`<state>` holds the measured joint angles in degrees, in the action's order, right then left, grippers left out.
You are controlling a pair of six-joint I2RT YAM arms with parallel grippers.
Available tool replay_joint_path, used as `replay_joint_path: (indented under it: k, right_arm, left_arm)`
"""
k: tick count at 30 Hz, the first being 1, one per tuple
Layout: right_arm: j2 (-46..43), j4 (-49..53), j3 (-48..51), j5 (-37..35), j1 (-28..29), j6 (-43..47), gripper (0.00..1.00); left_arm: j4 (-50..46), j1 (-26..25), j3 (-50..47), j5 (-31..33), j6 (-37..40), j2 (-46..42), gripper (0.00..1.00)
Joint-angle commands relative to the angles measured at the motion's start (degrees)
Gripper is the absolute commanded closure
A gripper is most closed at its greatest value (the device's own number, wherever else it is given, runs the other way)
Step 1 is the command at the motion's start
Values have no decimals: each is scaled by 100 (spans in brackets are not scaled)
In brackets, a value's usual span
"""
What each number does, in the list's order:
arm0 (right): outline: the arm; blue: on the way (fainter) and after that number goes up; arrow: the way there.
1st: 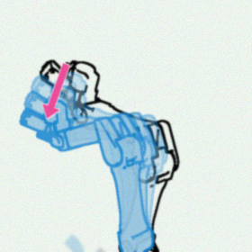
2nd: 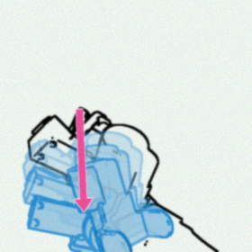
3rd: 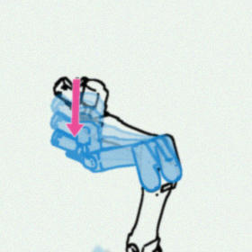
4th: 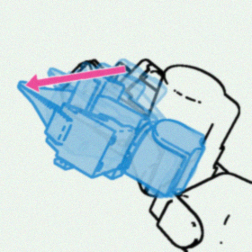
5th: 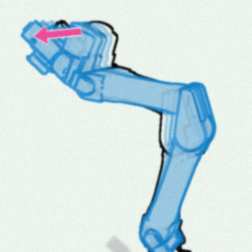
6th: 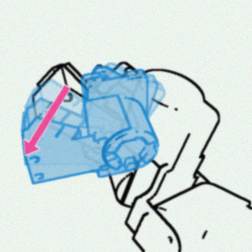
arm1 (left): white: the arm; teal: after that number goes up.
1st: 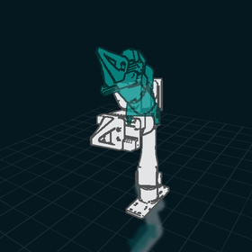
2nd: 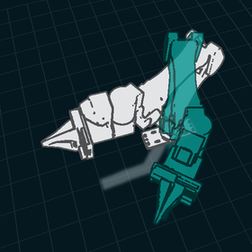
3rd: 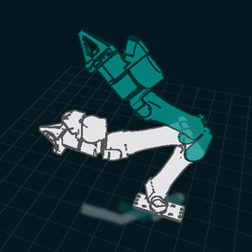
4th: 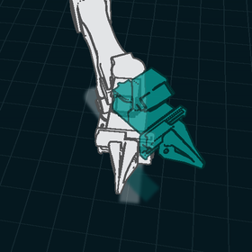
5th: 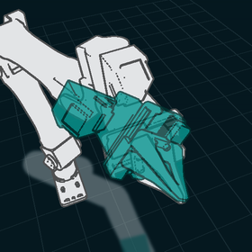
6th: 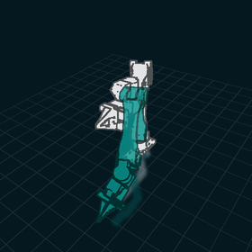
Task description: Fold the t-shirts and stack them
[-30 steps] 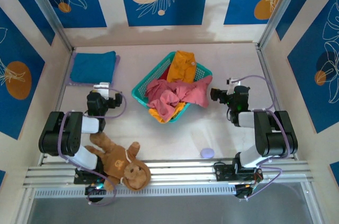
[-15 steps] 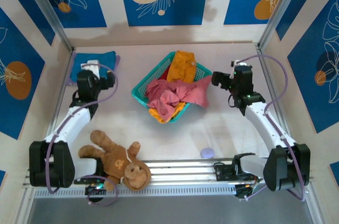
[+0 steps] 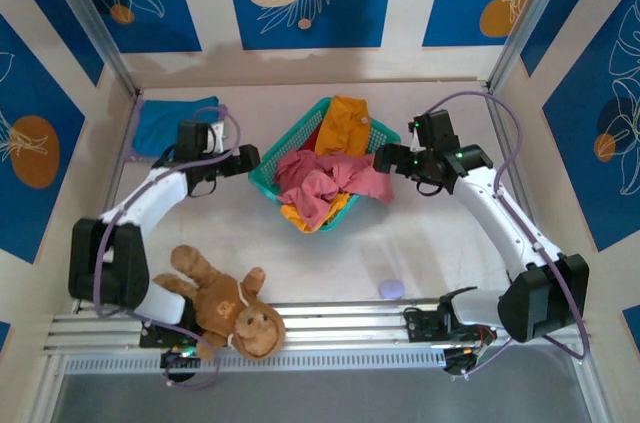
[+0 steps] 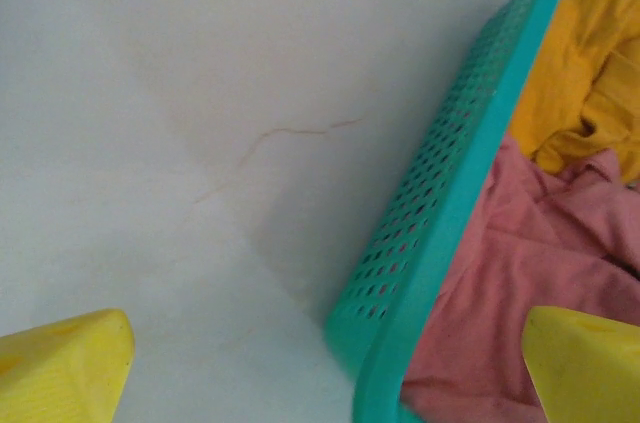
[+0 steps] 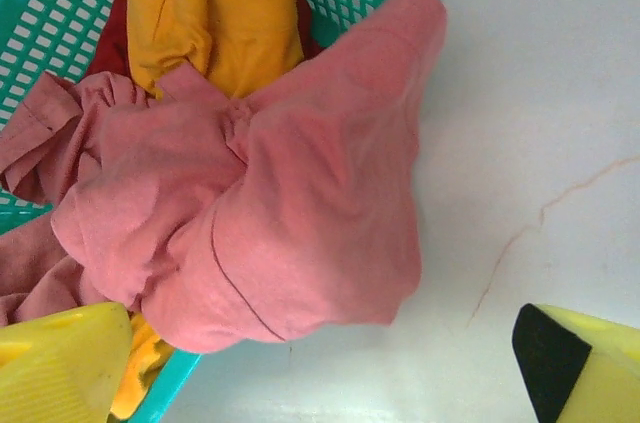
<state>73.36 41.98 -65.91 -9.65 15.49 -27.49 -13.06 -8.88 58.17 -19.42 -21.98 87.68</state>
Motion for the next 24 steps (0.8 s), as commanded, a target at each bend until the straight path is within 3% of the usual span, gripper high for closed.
replay_joint_path:
  k: [1, 4, 9, 13, 17, 24]
  right_arm:
    - [-13, 559, -289, 473, -306, -146, 1]
    - [-141, 651, -274, 630, -483, -84, 1]
    - [-448, 698, -177, 548, -753, 80, 1]
    - [-551, 794, -262, 857, -1049, 56, 1]
    - [-510, 823, -252, 901, -1099, -47, 1]
    - [-392, 878, -224, 775, -1159, -493, 1]
  left_arm:
    - [-309, -77, 755, -1389, 106, 658, 1]
    - [-39, -260, 890, -1953, -28, 988, 1]
    - [283, -687, 906, -1931, -150, 1261, 1]
    - [1134, -918, 629, -2022, -801, 1321, 1]
    - [1401, -1465, 780, -1726, -1122, 1510, 1]
    - [2702, -2498, 1129, -1314, -2455, 2413, 1]
